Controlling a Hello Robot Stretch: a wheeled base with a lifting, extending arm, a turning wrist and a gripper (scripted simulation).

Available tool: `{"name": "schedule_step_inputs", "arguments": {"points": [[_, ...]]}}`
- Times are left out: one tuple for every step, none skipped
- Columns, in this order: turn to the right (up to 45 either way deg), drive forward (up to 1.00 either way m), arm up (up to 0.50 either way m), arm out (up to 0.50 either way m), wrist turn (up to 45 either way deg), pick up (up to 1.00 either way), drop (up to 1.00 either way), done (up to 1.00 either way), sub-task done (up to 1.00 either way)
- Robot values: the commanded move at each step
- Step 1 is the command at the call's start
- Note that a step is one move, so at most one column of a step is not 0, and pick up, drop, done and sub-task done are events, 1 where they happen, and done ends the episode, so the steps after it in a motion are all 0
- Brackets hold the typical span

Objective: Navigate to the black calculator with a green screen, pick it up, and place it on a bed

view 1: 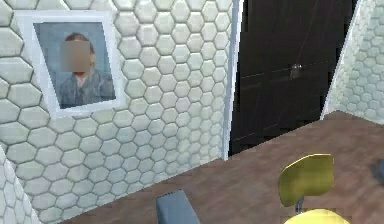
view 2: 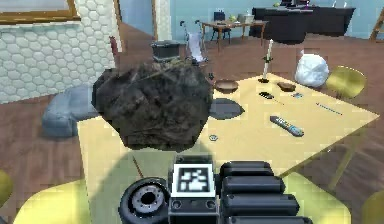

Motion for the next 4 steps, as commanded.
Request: {"name": "schedule_step_inputs", "arguments": {"points": [[0.0,0.85,0.0,0.0,0.0,0.0,0.0,0.0,0.0],[45.0,0.0,0.0,0.0,0.0,0.0,0.0,0.0,0.0],[12.0,0.0,0.0,0.0,0.0,0.0,0.0,0.0,0.0],[0.0,0.7,0.0,0.0,0.0,0.0,0.0,0.0,0.0]]}}
